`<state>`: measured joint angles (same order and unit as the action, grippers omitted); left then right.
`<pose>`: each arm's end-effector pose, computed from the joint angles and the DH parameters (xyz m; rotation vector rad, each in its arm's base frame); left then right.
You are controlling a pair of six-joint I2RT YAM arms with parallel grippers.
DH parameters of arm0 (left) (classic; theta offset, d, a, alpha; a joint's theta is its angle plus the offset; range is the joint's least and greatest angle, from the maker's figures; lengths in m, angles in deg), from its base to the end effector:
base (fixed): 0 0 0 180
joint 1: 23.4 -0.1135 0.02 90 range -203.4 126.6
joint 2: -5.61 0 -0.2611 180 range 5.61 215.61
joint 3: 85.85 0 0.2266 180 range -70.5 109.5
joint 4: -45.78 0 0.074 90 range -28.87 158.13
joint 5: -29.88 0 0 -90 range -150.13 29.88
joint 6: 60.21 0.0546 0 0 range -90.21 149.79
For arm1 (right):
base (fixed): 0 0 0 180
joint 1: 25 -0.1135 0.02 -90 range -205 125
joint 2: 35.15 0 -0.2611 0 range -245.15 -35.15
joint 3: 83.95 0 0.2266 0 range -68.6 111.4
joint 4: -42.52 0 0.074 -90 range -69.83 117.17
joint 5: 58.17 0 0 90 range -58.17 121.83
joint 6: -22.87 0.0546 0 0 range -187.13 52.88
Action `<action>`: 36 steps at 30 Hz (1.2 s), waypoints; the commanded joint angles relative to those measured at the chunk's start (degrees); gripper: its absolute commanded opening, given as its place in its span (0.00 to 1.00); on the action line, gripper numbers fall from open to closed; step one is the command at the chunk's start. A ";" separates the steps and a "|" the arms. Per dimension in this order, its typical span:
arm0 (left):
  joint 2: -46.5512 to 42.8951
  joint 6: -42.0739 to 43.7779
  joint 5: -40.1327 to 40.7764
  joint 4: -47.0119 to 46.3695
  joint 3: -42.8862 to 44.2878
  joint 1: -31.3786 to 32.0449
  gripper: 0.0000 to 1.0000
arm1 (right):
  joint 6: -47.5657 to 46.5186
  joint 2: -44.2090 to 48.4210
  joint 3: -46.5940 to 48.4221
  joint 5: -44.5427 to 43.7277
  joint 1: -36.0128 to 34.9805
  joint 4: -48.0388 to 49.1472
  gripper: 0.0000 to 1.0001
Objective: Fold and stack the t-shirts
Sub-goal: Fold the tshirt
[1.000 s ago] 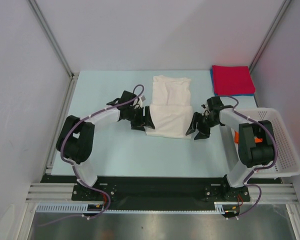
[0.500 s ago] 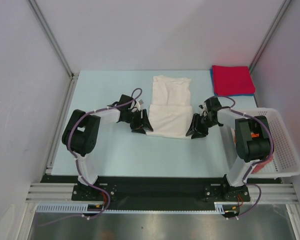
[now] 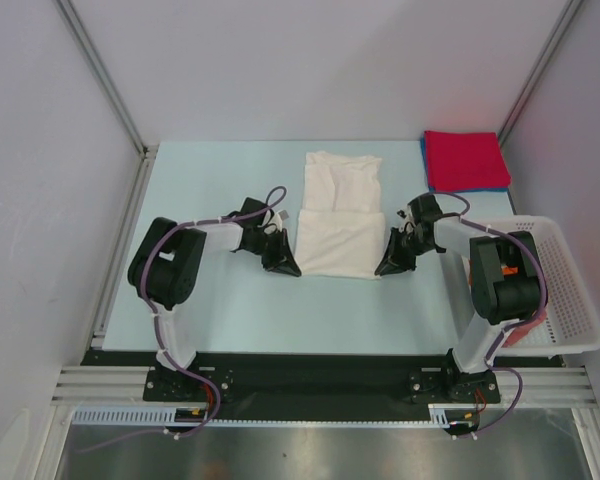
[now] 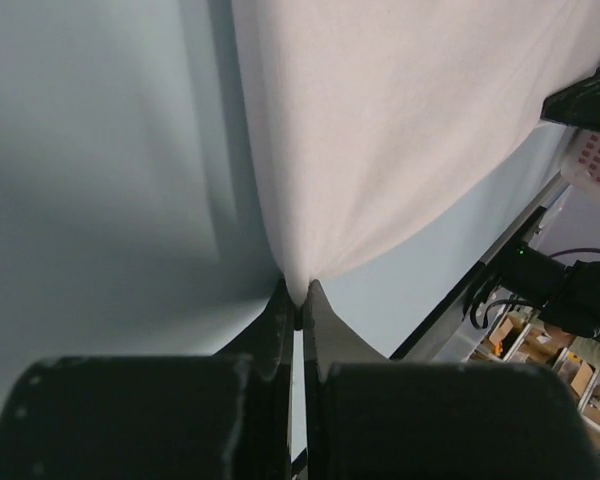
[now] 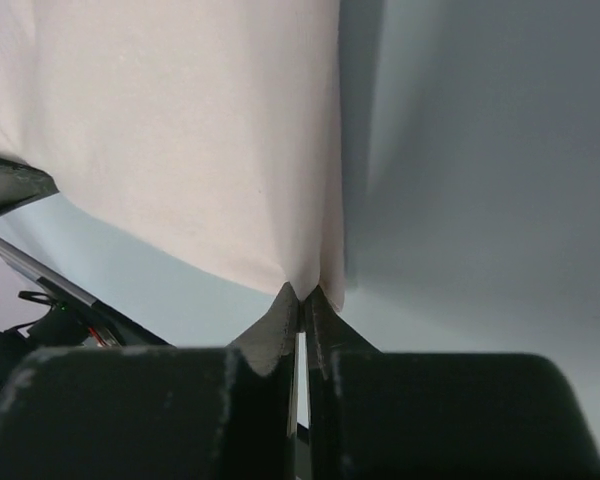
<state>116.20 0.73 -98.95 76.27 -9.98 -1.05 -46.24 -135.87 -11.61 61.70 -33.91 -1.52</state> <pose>0.3079 -0.1636 0.1231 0.0530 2.8276 -1.1642 0.2967 0.0740 0.1467 0.1812 2.8575 0.8512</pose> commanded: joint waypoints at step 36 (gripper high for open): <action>-17.96 -5.48 4.38 5.43 1.79 4.11 0.45 | 3.02 -8.41 25.52 -10.79 -0.06 -5.42 0.32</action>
<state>93.84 -3.27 -92.42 85.32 -12.04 3.98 -42.00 -137.47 7.91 52.04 -35.13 -11.58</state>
